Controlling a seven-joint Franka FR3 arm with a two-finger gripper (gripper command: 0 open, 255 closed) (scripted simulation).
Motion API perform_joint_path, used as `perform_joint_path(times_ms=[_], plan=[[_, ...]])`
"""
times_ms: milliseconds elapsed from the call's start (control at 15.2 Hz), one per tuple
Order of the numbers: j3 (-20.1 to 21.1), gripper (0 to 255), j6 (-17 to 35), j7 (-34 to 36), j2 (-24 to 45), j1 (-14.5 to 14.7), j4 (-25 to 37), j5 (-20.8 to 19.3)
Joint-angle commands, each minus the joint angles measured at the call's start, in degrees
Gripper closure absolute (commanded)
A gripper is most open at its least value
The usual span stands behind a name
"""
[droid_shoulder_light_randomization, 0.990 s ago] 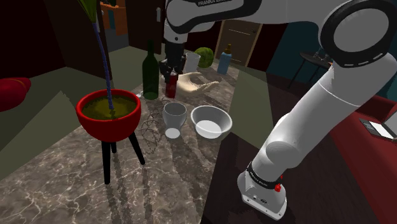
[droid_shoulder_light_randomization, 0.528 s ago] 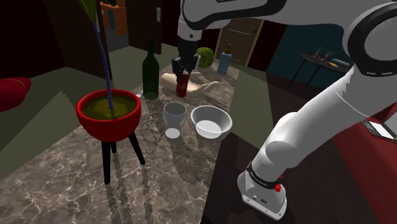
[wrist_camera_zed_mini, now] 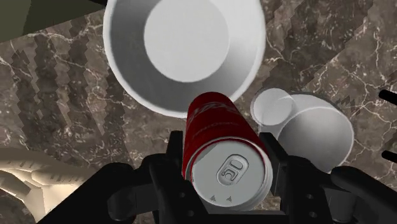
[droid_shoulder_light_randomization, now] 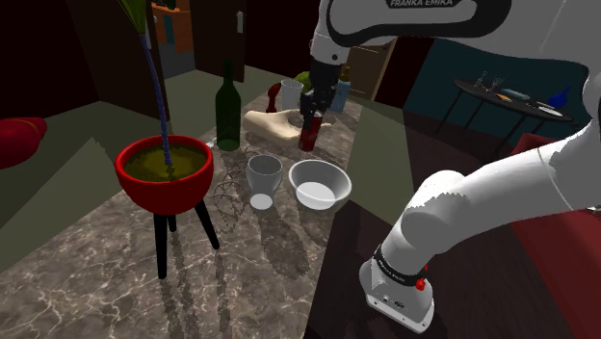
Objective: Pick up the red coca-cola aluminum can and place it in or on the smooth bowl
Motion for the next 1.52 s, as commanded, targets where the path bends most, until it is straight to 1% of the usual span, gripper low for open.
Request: perform_joint_path(times_ms=[0,198,858,1452], plan=[[-1.2,255,-1.9,-1.5,-4.6,-0.6,-2.7,-0.7],[-3.0,255,-5.3,-3.5,-11.1,-1.6,-5.8,-2.0],[-3.1,255,2.3,-3.5,-11.4,-1.7,-13.7,-2.2],[-3.3,255,9.7,-3.6,-10.3,-1.8,-20.1,-2.4]])
